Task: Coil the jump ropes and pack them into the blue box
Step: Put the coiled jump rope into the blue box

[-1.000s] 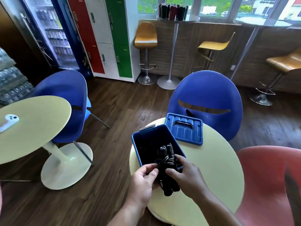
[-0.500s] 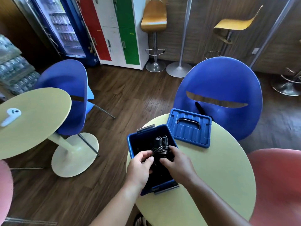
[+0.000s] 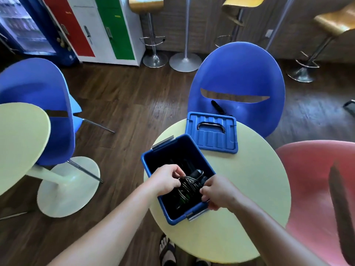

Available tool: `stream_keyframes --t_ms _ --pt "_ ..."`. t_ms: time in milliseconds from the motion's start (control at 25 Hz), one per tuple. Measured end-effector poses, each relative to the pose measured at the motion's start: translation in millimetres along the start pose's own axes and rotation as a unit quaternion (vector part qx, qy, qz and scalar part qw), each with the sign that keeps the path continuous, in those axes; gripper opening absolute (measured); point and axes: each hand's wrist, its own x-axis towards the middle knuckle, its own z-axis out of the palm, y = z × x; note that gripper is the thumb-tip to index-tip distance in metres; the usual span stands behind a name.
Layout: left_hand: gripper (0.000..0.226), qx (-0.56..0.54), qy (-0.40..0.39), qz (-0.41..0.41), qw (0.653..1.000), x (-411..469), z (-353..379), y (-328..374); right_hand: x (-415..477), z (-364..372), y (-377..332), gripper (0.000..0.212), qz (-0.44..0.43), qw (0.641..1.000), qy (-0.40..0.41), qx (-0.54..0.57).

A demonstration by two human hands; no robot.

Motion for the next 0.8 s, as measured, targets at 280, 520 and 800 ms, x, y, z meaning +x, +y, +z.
stream_keyframes --t_ms 280,520,800 --pt "0.025 0.089 -0.035 0.033 0.995 22 8 -1 20 -7 -13 0.031 0.041 0.987 -0.044 -0.151" --pt "0.027 0.184 -0.073 0.084 0.977 21 10 0 27 -9 -14 0.026 0.044 0.982 -0.056 -0.177" --pt "0.029 0.115 -0.043 0.123 0.985 13 -4 15 9 -20 4 0.011 -0.02 0.998 0.064 -0.013"
